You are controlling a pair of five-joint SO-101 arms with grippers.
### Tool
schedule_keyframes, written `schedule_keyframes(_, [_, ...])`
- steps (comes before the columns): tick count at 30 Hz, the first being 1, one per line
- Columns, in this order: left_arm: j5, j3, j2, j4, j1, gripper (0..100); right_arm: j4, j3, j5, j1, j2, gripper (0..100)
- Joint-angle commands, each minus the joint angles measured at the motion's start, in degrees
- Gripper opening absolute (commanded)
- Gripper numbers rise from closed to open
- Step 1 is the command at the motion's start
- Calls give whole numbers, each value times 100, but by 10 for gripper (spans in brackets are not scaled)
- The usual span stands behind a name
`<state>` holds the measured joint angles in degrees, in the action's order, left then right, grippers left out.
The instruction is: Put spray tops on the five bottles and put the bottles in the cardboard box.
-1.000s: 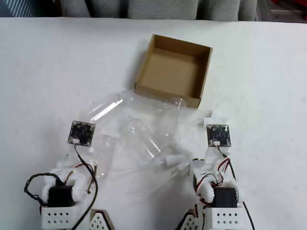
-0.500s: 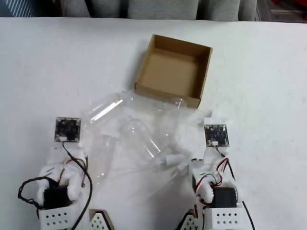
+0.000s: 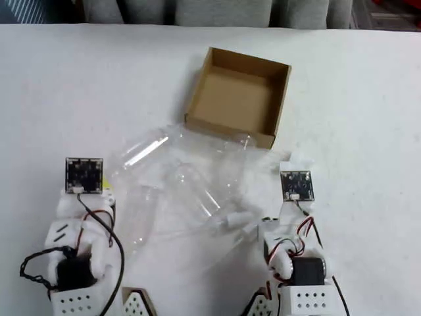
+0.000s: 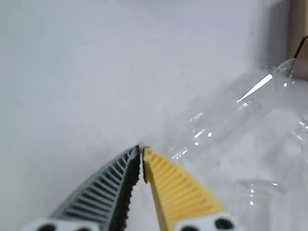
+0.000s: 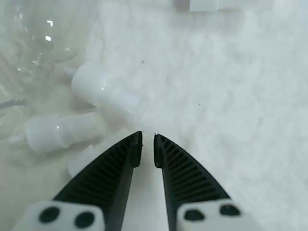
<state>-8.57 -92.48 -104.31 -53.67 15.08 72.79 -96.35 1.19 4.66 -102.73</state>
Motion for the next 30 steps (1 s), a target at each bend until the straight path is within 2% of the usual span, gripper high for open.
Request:
schedule_keyframes(1, [18,888,-13,-475,48,20,-101,-53,53,4,-40,18])
schedule_keyframes(4, [352,1055,-13,-633,-22,20,-101,-53,70,4,-31,17])
schedule_keyframes(8, [440,1160,409,-475,-171,20,-145,-53,70,-4,-40,18])
schedule_keyframes(11, [457,1565,1349,-176,-180,20,-382,-53,70,-127,-40,18])
schedule_keyframes(16, [932,2013,3152,510,-127,20,-734,-53,79,-971,-40,18])
schedule_keyframes(21, [1363,1767,4084,1714,637,20,-1657,-9,79,-2062,-40,18])
schedule_keyframes(24, [1644,1741,4400,2075,1112,20,-2290,-9,79,-2527,-40,18])
schedule_keyframes(30, [1749,2101,5182,2084,1218,20,-3371,0,88,-2273,-40,68])
